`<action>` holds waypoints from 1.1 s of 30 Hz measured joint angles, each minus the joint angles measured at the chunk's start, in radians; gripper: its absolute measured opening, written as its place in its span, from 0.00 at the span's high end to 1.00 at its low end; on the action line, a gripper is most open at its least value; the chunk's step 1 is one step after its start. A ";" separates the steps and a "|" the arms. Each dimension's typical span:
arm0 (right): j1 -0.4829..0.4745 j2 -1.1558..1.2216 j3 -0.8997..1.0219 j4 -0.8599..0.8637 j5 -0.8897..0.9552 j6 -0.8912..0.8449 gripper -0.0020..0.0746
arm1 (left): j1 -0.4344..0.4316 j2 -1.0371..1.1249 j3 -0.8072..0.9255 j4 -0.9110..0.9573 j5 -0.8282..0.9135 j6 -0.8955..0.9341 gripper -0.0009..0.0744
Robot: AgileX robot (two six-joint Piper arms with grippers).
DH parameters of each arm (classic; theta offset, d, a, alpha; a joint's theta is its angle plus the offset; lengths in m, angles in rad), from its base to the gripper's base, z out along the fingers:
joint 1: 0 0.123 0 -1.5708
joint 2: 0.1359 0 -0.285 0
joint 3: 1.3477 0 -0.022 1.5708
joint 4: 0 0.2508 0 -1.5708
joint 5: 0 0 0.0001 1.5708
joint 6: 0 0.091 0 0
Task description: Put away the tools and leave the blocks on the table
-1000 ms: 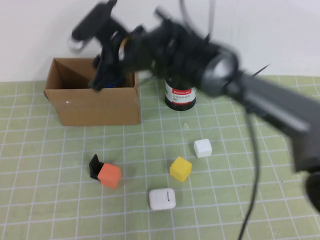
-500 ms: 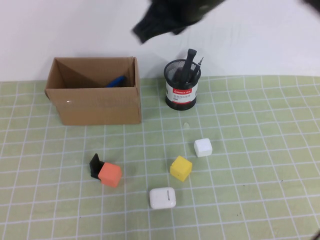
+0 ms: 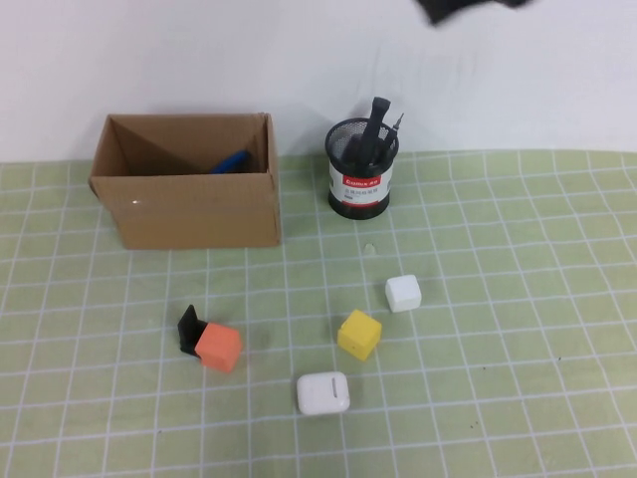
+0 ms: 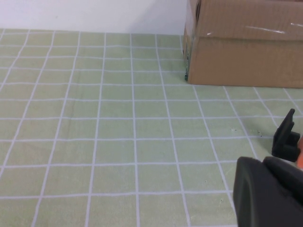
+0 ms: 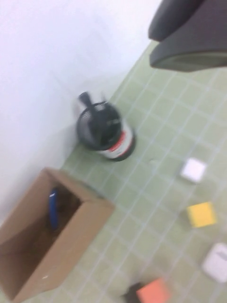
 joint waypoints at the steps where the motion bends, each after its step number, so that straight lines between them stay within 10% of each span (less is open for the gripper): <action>1: -0.007 -0.024 0.028 0.004 0.000 -0.010 0.98 | 0.000 0.000 0.000 0.000 0.000 0.000 0.99; 7: -0.130 -0.288 0.403 0.064 -0.078 -0.041 0.98 | 0.000 0.000 0.000 0.000 0.000 0.000 0.99; 21: -0.570 -1.027 1.668 0.227 -1.020 -0.081 0.99 | 0.000 0.000 0.000 0.000 0.000 0.000 0.99; 33: -0.790 -1.532 2.044 0.231 -1.089 -0.005 0.99 | 0.000 0.000 0.000 0.000 0.000 0.000 0.99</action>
